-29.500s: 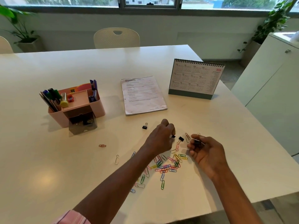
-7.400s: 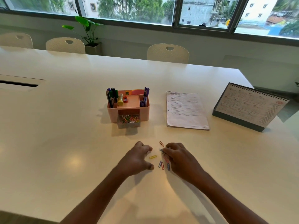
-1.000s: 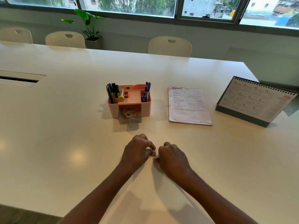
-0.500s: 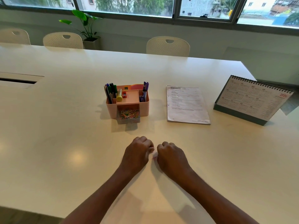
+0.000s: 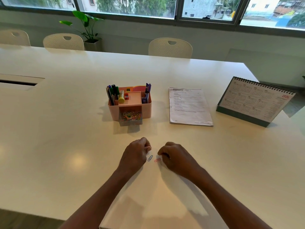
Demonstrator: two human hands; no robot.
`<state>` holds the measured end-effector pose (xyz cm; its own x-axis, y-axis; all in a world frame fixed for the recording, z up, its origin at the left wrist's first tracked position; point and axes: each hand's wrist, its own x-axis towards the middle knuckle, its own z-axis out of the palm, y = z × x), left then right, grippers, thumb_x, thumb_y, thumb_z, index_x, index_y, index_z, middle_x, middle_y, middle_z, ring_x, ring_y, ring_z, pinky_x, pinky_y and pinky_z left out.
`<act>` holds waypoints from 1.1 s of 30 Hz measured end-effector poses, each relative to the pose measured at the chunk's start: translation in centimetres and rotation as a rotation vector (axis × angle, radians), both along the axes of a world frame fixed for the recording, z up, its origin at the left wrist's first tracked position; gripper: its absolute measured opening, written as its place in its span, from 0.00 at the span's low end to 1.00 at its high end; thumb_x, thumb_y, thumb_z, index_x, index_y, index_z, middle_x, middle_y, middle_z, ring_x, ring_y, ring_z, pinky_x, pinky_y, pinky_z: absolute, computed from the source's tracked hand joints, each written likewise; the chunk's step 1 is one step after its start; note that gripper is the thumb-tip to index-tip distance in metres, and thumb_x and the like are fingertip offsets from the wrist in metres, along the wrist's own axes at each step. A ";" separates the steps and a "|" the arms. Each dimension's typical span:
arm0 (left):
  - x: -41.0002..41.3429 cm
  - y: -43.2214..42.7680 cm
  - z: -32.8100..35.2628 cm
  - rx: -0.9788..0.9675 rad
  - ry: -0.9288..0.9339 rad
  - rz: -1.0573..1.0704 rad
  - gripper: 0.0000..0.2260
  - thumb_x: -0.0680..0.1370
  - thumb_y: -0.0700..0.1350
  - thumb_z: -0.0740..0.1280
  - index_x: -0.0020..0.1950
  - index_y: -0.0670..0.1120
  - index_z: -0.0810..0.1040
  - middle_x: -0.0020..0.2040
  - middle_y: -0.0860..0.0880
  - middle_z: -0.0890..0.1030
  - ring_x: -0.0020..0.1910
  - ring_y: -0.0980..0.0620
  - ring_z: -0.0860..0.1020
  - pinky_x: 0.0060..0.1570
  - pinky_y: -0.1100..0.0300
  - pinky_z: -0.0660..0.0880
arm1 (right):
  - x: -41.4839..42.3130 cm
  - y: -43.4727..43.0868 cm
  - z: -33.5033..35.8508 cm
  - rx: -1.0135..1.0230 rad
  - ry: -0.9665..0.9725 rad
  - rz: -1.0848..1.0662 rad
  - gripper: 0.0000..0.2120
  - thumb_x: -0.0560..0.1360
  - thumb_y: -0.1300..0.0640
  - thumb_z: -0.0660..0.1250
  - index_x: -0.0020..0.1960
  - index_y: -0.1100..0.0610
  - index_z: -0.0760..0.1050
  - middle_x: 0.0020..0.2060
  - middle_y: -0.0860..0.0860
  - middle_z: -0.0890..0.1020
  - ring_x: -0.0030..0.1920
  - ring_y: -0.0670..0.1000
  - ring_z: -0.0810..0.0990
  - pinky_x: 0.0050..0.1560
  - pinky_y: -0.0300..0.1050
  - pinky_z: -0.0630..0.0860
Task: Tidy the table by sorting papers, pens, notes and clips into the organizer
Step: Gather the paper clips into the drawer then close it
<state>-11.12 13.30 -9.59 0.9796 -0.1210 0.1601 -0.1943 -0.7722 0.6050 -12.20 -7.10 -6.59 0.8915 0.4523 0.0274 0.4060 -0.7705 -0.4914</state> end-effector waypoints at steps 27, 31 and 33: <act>-2.2 1.0 0.5 -0.106 0.116 -0.003 0.08 0.82 0.42 0.68 0.53 0.51 0.87 0.46 0.56 0.86 0.45 0.59 0.83 0.49 0.59 0.80 | -1.8 2.6 -1.1 -0.477 -0.424 0.109 0.05 0.79 0.55 0.67 0.47 0.56 0.79 0.40 0.53 0.81 0.35 0.53 0.80 0.26 0.45 0.72; -2.1 1.3 1.8 -0.816 0.539 0.164 0.10 0.86 0.38 0.63 0.56 0.43 0.85 0.37 0.48 0.79 0.34 0.54 0.76 0.35 0.61 0.74 | -2.1 2.2 -0.4 -0.425 -0.407 0.133 0.07 0.82 0.54 0.65 0.48 0.55 0.79 0.41 0.52 0.81 0.37 0.52 0.79 0.28 0.47 0.76; -2.0 1.3 2.5 -1.132 0.674 0.242 0.11 0.87 0.38 0.60 0.57 0.38 0.82 0.38 0.45 0.77 0.33 0.53 0.75 0.32 0.63 0.72 | -2.4 2.0 0.0 -0.424 -0.389 0.172 0.07 0.81 0.55 0.66 0.46 0.55 0.80 0.40 0.51 0.80 0.35 0.51 0.78 0.27 0.45 0.73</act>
